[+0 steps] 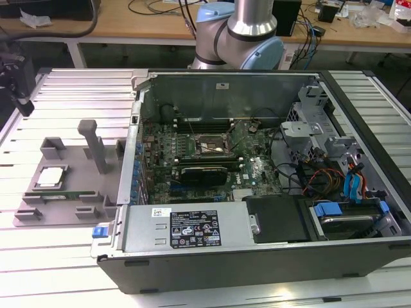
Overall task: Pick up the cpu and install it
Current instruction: 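Pick up the cpu and move it towards the insertion slot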
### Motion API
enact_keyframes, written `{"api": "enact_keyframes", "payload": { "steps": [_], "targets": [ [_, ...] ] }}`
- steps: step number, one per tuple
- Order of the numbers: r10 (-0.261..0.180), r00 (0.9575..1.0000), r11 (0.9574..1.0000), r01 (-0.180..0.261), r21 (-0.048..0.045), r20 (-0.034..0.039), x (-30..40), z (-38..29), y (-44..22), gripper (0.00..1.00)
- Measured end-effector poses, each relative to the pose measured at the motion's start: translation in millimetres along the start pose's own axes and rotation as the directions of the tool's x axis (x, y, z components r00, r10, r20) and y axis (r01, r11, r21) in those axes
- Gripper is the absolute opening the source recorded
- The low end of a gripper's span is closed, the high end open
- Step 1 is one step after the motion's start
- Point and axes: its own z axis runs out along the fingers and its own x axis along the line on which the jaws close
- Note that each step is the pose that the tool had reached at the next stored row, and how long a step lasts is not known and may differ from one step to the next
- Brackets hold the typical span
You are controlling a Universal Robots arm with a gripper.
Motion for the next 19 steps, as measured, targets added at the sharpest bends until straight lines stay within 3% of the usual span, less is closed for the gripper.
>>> {"api": "enact_keyframes", "payload": {
  "steps": [19],
  "targets": [
    [0.0,1.0,1.0,0.0,0.0,0.0,0.5,20.0,-0.9,0.54]
  ]
}}
